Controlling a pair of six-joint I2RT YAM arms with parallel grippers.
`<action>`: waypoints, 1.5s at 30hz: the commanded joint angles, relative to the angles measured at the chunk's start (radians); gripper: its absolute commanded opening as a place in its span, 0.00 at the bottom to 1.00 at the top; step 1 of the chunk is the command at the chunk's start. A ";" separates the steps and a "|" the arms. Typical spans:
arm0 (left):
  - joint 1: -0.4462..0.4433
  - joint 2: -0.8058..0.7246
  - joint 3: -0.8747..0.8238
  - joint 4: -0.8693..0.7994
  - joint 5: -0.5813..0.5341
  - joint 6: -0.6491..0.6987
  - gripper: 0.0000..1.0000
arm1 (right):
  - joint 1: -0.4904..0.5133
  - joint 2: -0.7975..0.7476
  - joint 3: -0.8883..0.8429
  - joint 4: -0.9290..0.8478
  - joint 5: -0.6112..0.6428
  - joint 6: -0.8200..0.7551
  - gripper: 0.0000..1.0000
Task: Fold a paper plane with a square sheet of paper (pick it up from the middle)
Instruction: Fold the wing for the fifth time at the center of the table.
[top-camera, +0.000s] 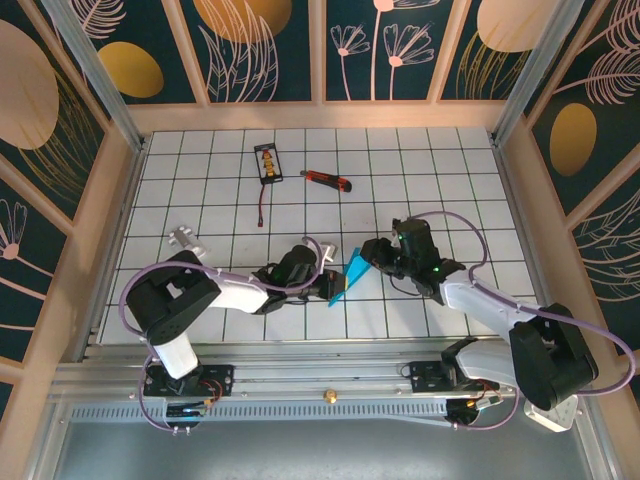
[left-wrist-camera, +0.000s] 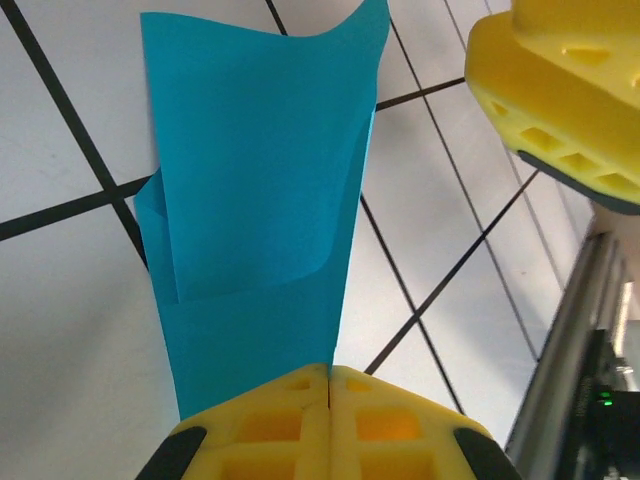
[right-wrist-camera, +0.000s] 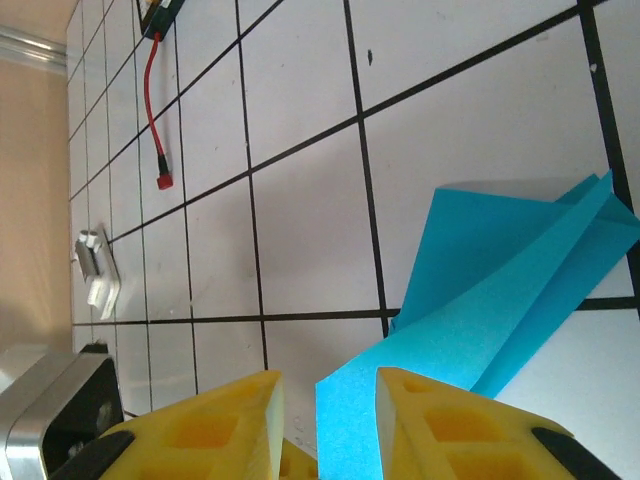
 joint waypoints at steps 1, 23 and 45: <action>0.012 0.042 -0.017 0.110 0.107 -0.115 0.00 | -0.006 0.020 0.032 -0.013 -0.014 -0.121 0.31; 0.059 0.132 -0.068 0.241 0.183 -0.312 0.00 | -0.006 0.205 0.023 0.105 -0.089 -0.210 0.23; 0.067 0.179 -0.059 0.173 0.176 -0.342 0.00 | -0.019 0.308 -0.005 0.107 -0.053 -0.246 0.20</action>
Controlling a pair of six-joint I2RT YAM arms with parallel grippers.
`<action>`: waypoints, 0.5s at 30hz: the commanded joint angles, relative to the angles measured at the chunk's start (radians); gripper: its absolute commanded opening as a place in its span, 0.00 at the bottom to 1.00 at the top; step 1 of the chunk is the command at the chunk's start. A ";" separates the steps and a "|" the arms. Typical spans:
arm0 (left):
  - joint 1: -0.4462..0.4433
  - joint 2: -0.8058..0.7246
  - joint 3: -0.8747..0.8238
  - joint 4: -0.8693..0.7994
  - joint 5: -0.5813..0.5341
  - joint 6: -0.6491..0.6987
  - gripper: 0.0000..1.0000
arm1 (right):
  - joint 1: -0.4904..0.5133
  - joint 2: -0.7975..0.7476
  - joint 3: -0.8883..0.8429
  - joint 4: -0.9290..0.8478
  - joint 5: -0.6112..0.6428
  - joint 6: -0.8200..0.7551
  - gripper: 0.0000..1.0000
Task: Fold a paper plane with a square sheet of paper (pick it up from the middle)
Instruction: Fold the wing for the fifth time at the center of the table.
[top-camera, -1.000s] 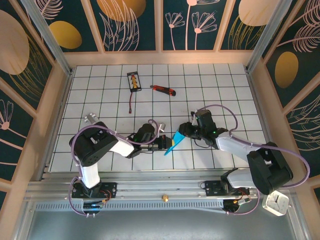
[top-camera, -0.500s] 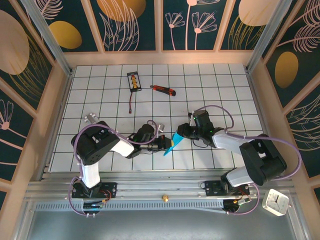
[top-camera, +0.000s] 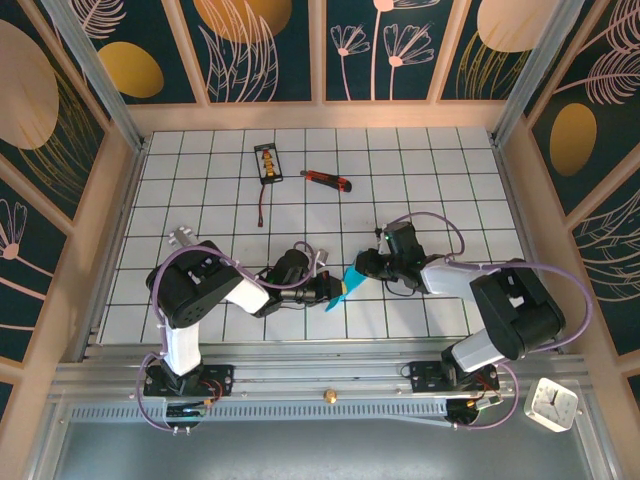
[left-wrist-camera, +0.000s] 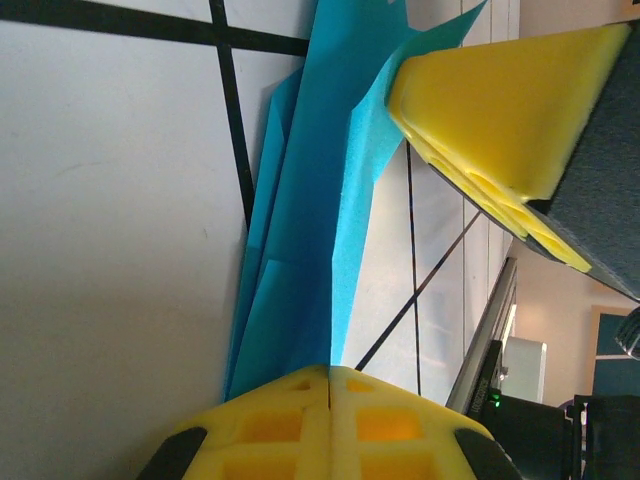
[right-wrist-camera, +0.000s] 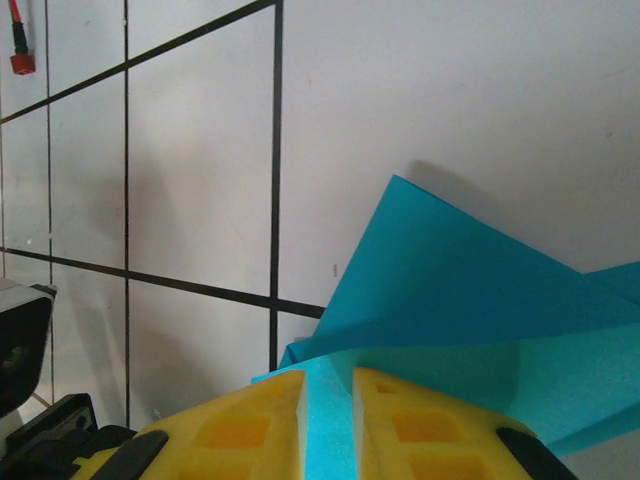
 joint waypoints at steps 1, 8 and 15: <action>0.010 0.031 0.002 -0.049 0.001 -0.008 0.00 | -0.011 0.015 -0.022 0.001 0.029 -0.028 0.20; 0.012 0.027 0.013 -0.078 -0.005 -0.001 0.00 | -0.022 0.043 -0.040 -0.011 0.047 -0.036 0.19; 0.013 -0.023 0.034 -0.156 -0.041 0.053 0.08 | -0.026 0.063 -0.054 -0.025 0.058 -0.033 0.18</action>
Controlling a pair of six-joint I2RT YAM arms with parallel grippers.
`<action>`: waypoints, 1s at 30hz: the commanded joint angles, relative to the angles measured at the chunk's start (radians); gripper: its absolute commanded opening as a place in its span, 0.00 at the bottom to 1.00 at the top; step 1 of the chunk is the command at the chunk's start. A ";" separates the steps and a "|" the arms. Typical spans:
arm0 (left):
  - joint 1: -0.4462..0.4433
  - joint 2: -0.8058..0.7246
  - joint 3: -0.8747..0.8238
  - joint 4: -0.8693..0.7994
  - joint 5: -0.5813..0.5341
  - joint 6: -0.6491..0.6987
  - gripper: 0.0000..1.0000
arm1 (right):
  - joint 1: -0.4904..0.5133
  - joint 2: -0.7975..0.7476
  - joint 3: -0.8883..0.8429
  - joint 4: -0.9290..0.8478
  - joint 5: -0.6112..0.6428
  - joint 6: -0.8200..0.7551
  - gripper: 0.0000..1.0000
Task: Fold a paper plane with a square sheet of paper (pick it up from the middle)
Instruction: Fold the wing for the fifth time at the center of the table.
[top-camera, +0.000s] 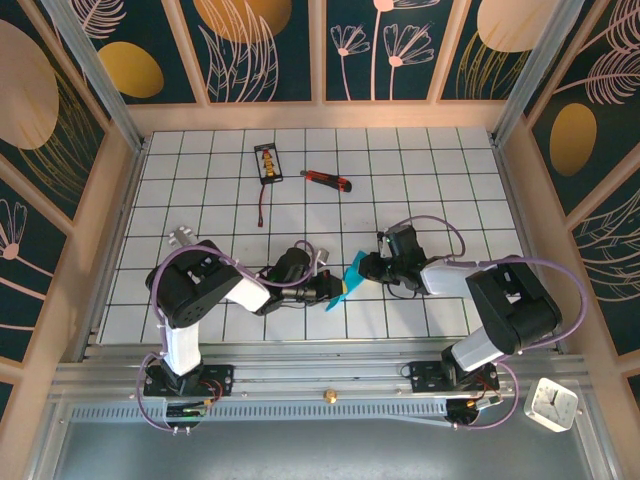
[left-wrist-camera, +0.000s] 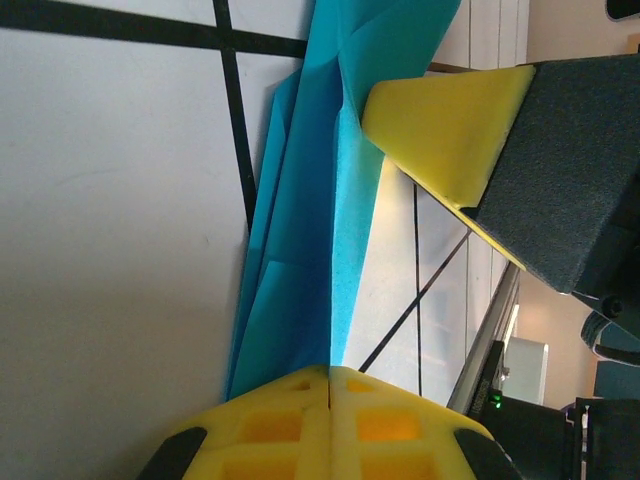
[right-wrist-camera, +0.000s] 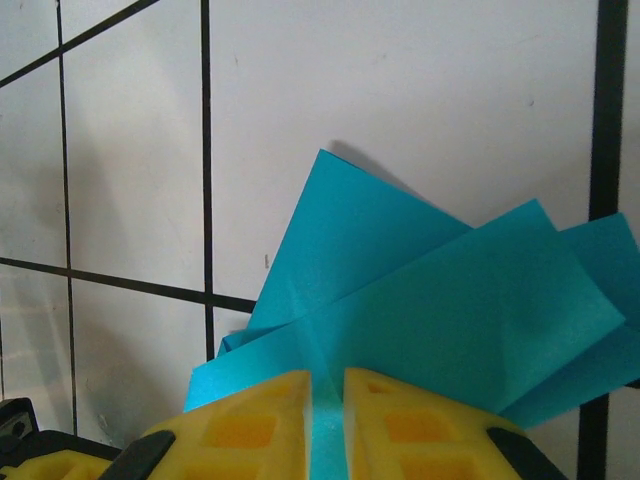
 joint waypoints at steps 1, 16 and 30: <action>0.008 -0.032 0.010 -0.117 -0.054 0.054 0.11 | -0.010 0.036 -0.030 -0.041 0.041 -0.011 0.18; -0.050 -0.275 0.011 -0.464 -0.232 0.448 0.46 | -0.015 0.052 -0.020 -0.054 0.030 -0.019 0.17; -0.069 -0.211 0.093 -0.444 -0.194 0.560 0.39 | -0.017 0.052 -0.026 -0.046 0.023 -0.013 0.17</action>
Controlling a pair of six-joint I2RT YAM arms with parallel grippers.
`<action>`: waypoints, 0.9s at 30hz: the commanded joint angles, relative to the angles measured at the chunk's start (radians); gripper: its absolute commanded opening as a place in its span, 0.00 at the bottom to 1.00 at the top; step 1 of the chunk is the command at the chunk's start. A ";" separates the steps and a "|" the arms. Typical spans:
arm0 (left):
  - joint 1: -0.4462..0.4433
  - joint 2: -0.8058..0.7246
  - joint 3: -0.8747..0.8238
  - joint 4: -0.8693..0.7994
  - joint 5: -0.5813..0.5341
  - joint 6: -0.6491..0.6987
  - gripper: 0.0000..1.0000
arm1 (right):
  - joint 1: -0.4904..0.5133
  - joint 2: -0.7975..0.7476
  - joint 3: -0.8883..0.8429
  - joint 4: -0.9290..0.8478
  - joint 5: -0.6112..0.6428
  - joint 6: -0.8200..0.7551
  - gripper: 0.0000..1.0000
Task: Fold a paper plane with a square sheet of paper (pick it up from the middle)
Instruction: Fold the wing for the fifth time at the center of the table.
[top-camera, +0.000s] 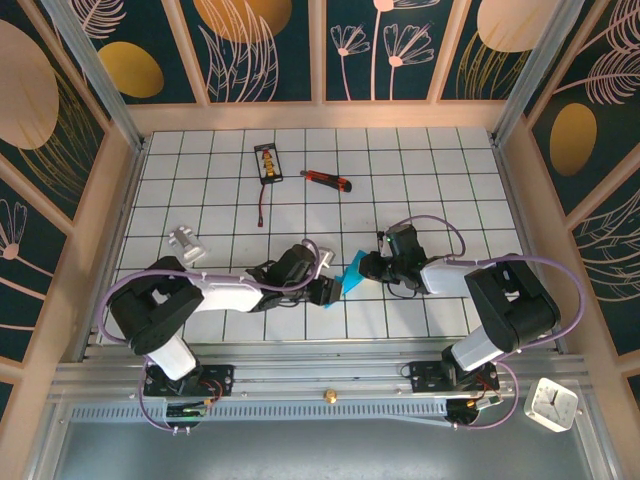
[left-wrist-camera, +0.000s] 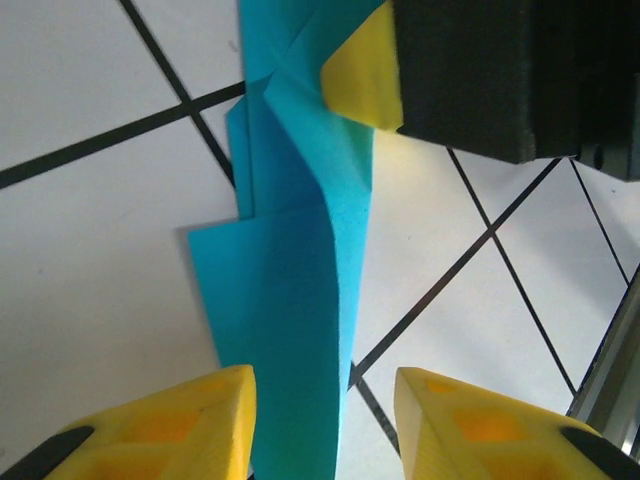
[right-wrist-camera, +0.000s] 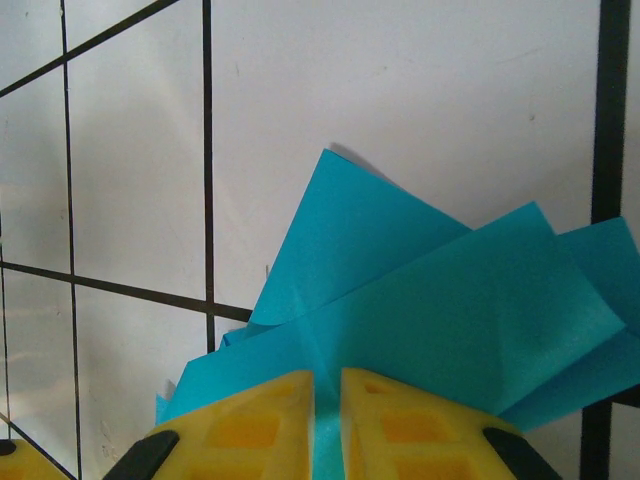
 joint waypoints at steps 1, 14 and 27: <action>-0.008 0.035 0.038 0.018 0.030 0.045 0.38 | -0.010 0.040 -0.028 -0.062 0.034 -0.013 0.17; -0.009 0.124 0.082 0.030 0.078 0.068 0.29 | -0.011 0.034 -0.030 -0.060 0.035 -0.008 0.17; -0.009 0.145 0.058 0.161 0.182 -0.031 0.08 | -0.011 0.025 -0.052 -0.053 0.035 -0.002 0.17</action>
